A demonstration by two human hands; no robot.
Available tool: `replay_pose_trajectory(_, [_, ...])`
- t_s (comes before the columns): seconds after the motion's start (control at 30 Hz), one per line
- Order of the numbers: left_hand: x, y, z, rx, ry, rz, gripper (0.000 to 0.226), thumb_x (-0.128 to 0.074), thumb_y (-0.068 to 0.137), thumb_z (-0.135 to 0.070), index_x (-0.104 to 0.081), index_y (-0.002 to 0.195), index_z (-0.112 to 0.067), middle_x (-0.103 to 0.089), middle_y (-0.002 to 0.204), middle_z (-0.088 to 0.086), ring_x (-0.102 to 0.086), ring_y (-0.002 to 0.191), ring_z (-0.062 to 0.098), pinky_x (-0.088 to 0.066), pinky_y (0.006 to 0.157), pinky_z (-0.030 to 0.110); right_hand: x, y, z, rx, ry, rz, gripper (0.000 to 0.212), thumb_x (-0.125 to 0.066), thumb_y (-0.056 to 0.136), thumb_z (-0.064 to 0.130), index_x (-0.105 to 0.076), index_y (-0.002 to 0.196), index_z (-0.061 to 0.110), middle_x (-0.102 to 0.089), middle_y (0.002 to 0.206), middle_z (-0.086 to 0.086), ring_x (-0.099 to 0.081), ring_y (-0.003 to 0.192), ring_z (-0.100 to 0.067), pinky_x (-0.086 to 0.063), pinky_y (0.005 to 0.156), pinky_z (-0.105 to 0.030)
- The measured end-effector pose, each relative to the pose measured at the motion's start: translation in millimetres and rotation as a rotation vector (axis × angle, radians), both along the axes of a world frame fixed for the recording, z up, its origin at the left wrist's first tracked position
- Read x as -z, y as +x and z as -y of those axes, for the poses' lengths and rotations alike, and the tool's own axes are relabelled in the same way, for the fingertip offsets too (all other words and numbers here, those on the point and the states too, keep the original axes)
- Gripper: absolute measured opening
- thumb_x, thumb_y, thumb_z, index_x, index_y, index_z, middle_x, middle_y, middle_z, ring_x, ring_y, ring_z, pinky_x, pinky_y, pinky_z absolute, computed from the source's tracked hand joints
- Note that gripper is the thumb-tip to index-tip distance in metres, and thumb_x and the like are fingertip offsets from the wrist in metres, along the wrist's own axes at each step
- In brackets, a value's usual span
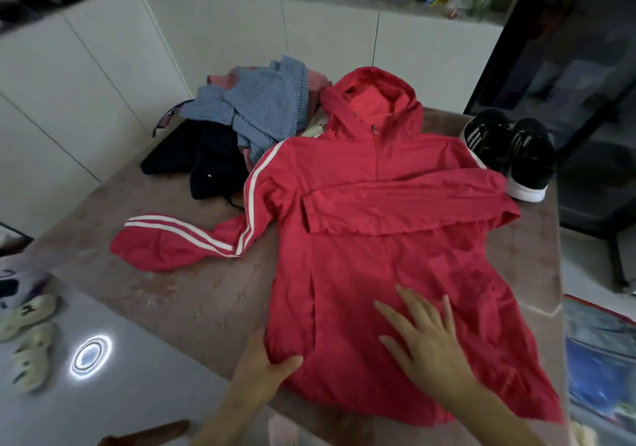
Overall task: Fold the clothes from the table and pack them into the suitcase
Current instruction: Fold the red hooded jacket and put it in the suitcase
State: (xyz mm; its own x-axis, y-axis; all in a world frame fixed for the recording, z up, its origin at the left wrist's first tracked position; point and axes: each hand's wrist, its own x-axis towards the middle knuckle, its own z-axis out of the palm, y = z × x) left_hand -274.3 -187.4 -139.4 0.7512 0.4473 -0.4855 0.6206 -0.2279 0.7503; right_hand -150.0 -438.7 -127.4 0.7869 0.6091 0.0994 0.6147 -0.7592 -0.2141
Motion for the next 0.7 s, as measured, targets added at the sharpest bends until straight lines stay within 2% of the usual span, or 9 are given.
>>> replay_pose_trajectory(0.03, [-5.0, -1.1, 2.4, 0.012, -0.001, -0.031, 0.069, -0.088, 0.047, -0.049, -0.06, 0.106, -0.026, -0.068, 0.095, -0.01, -0.063, 0.086, 0.0, -0.05, 0.092, 0.034, -0.7, 6.9, -14.6, -0.042, -0.012, 0.014, 0.046, -0.033, 0.091, 0.056, -0.047, 0.131, 0.039, -0.049, 0.138, -0.003, -0.042, 0.124, -0.022, -0.026, 0.105, -0.062])
replay_pose_trajectory(0.07, [-6.3, -2.6, 4.1, 0.016, -0.006, -0.043, 0.062, -0.082, 0.042, -0.058, -0.063, 0.093, -0.027, -0.07, 0.085, -0.008, -0.064, 0.078, 0.001, -0.052, 0.086, 0.036, -4.0, 16.0, -30.0, -0.075, -0.034, 0.019, 0.046, -0.037, 0.087, 0.052, -0.049, 0.13, 0.04, -0.051, 0.137, -0.003, -0.043, 0.124, -0.022, -0.027, 0.102, -0.063])
replay_pose_trajectory(0.17, [0.3, -9.6, 10.5, -0.058, 0.011, 0.021, 0.074, -0.066, 0.04, -0.073, -0.067, 0.083, -0.013, -0.072, 0.084, 0.012, -0.064, 0.074, 0.019, -0.053, 0.077, 0.041, -14.6, 50.4, -77.2, -0.18, -0.146, 0.011, 0.047, -0.037, 0.084, 0.044, -0.055, 0.127, 0.04, -0.056, 0.134, 0.0, -0.054, 0.121, -0.024, -0.029, 0.1, -0.063])
replay_pose_trajectory(0.23, [-3.4, -13.6, 17.5, -0.198, -0.086, 0.056, 0.064, -0.066, 0.048, -0.065, -0.069, 0.084, -0.013, -0.073, 0.087, 0.012, -0.067, 0.079, 0.022, -0.054, 0.08, 0.045, -18.9, 74.8, -107.1, -0.279, -0.264, 0.006, 0.047, -0.036, 0.091, 0.037, -0.046, 0.136, 0.04, -0.044, 0.146, 0.001, -0.045, 0.131, -0.024, -0.018, 0.106, -0.063])
replay_pose_trajectory(0.3, [-6.0, -17.2, 25.2, -0.322, -0.215, 0.073, 0.066, -0.073, 0.047, -0.061, -0.071, 0.093, -0.014, -0.075, 0.088, 0.004, -0.07, 0.084, 0.019, -0.055, 0.083, 0.045, -17.8, 95.4, -133.3, -0.389, -0.374, -0.009, 0.055, -0.036, 0.098, 0.026, -0.02, 0.148, 0.041, -0.015, 0.159, 0.004, -0.017, 0.145, -0.022, 0.0, 0.112, -0.059])
replay_pose_trajectory(0.43, [3.1, -32.6, 38.0, -0.366, -0.388, -0.005, 0.086, -0.089, 0.036, -0.053, -0.061, 0.111, -0.02, -0.072, 0.102, 0.001, -0.07, 0.092, 0.019, -0.057, 0.083, 0.043, -24.9, 117.5, -182.1, -0.55, -0.5, 0.03, 0.072, -0.036, 0.092, 0.009, -0.008, 0.149, 0.042, -0.003, 0.16, 0.005, -0.007, 0.146, -0.021, 0.001, 0.116, -0.056])
replay_pose_trajectory(0.53, [6.8, -45.3, 42.1, -0.276, -0.273, -0.049, 0.08, -0.081, 0.037, -0.061, -0.06, 0.106, -0.026, -0.071, 0.099, -0.003, -0.068, 0.088, 0.01, -0.057, 0.079, 0.031, -15.2, 121.5, -207.3, -0.657, -0.595, 0.091, 0.061, -0.035, 0.098, 0.02, -0.011, 0.149, 0.041, -0.005, 0.16, 0.003, -0.009, 0.146, -0.021, -0.001, 0.116, -0.054])
replay_pose_trajectory(0.6, [4.9, -53.1, 40.6, -0.305, -0.215, -0.071, 0.062, -0.073, 0.043, -0.06, -0.067, 0.09, -0.021, -0.073, 0.083, 0.002, -0.069, 0.072, 0.007, -0.054, 0.062, 0.021, -3.9, 121.3, -212.9, -0.675, -0.676, 0.11, 0.055, -0.032, 0.1, 0.038, -0.008, 0.149, 0.041, -0.006, 0.16, 0.002, -0.008, 0.147, -0.021, 0.001, 0.115, -0.055])
replay_pose_trajectory(0.7, [1.9, -60.6, 34.4, -0.327, -0.106, -0.099, 0.046, -0.075, 0.063, -0.056, -0.065, 0.066, -0.012, -0.068, 0.059, 0.001, -0.064, 0.055, 0.007, -0.049, 0.051, 0.025, 12.8, 122.7, -211.1, -0.589, -0.678, 0.049, 0.055, -0.025, 0.1, 0.047, 0.001, 0.148, 0.045, 0.0, 0.16, 0.002, -0.004, 0.147, -0.021, 0.006, 0.115, -0.056])
